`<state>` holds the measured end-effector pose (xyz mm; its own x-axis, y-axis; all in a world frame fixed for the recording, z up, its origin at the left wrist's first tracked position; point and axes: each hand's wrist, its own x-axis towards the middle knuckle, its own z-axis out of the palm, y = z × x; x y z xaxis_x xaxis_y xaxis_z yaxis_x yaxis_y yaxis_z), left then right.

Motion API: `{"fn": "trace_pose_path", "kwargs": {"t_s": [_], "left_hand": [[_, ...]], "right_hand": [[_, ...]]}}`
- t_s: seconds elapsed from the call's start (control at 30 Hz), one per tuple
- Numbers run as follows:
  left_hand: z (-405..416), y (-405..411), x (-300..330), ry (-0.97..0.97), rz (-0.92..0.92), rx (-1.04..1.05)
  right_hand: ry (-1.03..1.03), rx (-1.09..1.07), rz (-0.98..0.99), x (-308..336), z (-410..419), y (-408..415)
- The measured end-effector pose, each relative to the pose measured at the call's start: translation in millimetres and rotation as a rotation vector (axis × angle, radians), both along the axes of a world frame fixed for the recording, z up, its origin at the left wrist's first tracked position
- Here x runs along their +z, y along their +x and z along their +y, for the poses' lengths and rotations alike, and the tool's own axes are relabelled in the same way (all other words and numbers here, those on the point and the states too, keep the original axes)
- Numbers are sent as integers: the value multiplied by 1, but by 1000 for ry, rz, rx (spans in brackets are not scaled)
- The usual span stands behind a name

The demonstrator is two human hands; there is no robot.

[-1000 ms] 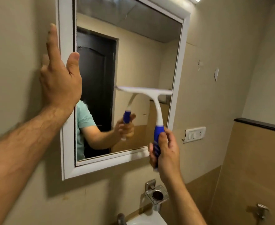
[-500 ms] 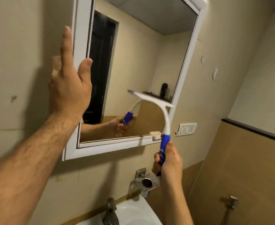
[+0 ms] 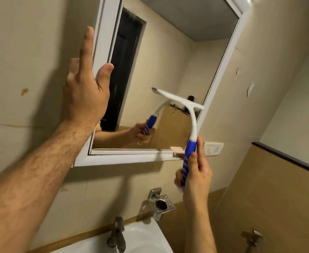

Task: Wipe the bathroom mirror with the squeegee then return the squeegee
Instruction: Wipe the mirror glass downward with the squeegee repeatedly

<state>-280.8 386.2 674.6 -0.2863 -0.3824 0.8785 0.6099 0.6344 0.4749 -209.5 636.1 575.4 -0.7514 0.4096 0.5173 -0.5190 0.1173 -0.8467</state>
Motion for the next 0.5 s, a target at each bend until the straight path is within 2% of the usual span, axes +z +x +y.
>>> {"fn": "trace_pose_path", "kwargs": {"t_s": [0.17,0.37,0.5], "left_hand": [[-1,-2,-3,0,25,-13],[0,-1,-3,7,22,-13],[0,1,-1,5,14,2]], "right_hand": [[39,-50,-66,-45,14,14],[32,29,79,-6,22,13],[70,61,89,12,16,-1]]}}
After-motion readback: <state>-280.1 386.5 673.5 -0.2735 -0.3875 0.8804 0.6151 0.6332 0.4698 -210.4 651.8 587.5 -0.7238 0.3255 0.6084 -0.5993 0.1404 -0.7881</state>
